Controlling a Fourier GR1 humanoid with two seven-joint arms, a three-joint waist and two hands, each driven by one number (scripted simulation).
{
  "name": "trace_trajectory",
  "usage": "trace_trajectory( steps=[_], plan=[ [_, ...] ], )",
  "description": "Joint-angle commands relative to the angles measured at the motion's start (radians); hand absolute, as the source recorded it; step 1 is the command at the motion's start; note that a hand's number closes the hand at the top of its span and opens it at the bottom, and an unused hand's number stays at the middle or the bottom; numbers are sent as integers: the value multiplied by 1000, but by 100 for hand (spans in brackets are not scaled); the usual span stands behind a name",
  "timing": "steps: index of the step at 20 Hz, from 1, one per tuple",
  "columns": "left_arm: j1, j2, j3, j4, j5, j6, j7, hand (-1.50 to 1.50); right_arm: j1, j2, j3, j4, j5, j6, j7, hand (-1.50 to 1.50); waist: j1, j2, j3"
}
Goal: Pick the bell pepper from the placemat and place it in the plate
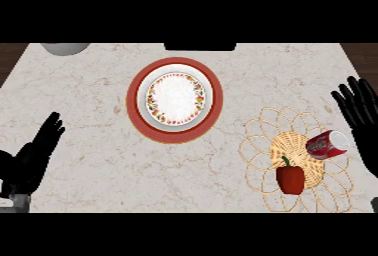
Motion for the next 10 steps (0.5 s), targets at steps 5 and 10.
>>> trace_trajectory(
  steps=[5, 10],
  plan=[
    [-206, 29, -3, -169, -36, -10, 0, 0, -161, 136, 311, -6, 273, -117, 90, 150, 64, -2, 32],
    [-228, 12, -21, -181, -29, -14, 16, 0, -92, -76, 359, 90, 714, -294, 258, 150, 34, -8, 26]
  ],
)
